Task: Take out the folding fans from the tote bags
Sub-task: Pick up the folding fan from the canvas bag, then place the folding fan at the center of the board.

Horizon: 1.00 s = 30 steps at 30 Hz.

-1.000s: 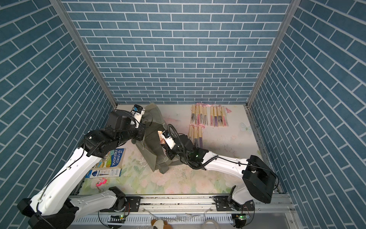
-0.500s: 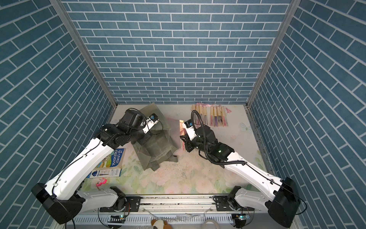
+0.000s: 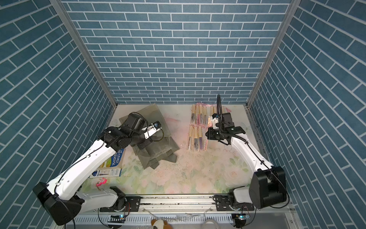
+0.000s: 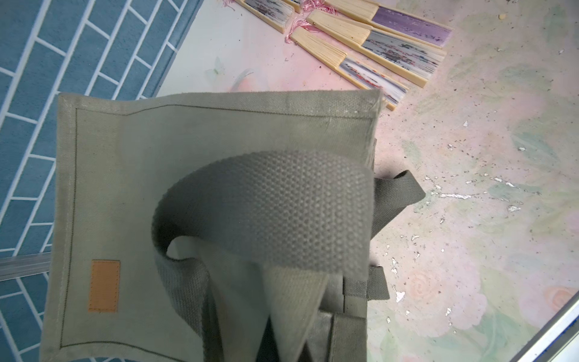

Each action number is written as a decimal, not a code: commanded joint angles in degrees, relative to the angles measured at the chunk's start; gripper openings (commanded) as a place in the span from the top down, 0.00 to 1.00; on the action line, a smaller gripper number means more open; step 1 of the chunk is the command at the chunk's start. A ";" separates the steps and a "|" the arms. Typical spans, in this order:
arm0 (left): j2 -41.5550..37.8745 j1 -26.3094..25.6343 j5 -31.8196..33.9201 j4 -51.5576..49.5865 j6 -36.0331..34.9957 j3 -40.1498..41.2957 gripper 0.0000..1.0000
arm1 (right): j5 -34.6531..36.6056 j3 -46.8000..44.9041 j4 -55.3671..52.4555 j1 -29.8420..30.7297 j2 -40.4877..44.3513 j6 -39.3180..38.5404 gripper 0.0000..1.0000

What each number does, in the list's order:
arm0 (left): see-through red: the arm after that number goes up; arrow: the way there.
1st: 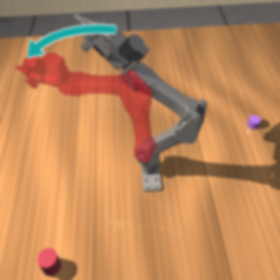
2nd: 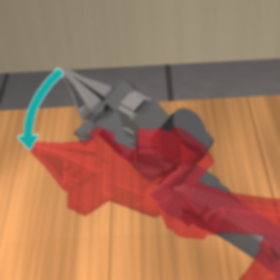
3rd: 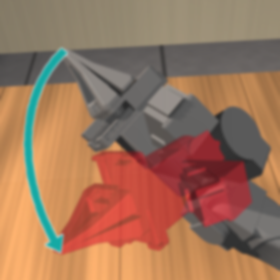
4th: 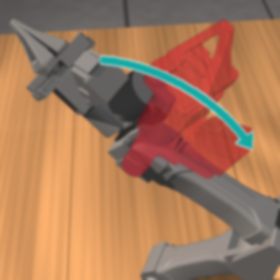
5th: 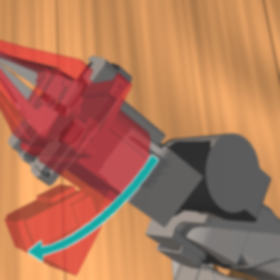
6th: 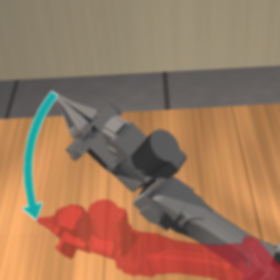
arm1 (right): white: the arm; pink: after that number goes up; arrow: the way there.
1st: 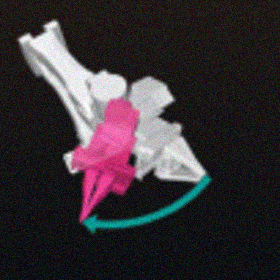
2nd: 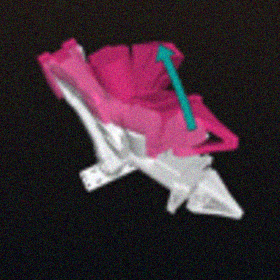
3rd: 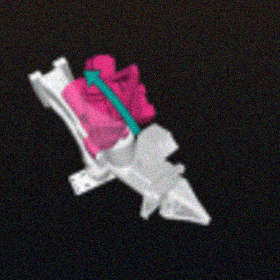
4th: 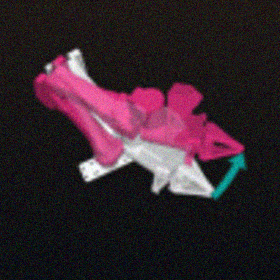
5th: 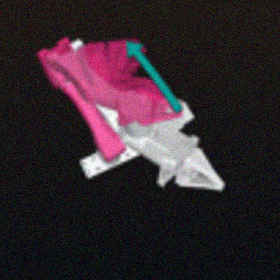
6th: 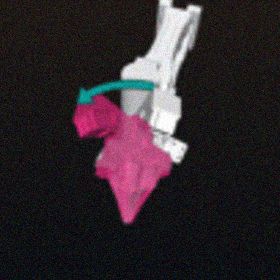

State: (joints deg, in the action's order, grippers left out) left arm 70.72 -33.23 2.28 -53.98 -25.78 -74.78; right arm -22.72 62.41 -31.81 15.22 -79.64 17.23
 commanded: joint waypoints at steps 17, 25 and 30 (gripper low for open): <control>-0.67 0.34 -1.58 4.67 1.22 4.43 1.00 | -13.71 16.92 -11.94 -8.62 -28.83 -5.99 1.00; -1.48 0.36 -1.80 5.28 1.33 5.44 1.00 | -13.00 24.81 -19.19 -9.22 -39.58 -12.54 1.00; -1.05 0.36 -1.93 5.16 1.52 5.48 1.00 | -14.25 28.66 -21.21 -9.28 -43.46 -14.32 1.00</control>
State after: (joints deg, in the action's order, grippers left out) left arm 70.02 -33.23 0.80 -48.84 -24.88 -69.78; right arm -35.24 88.23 -49.36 6.11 -121.43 7.68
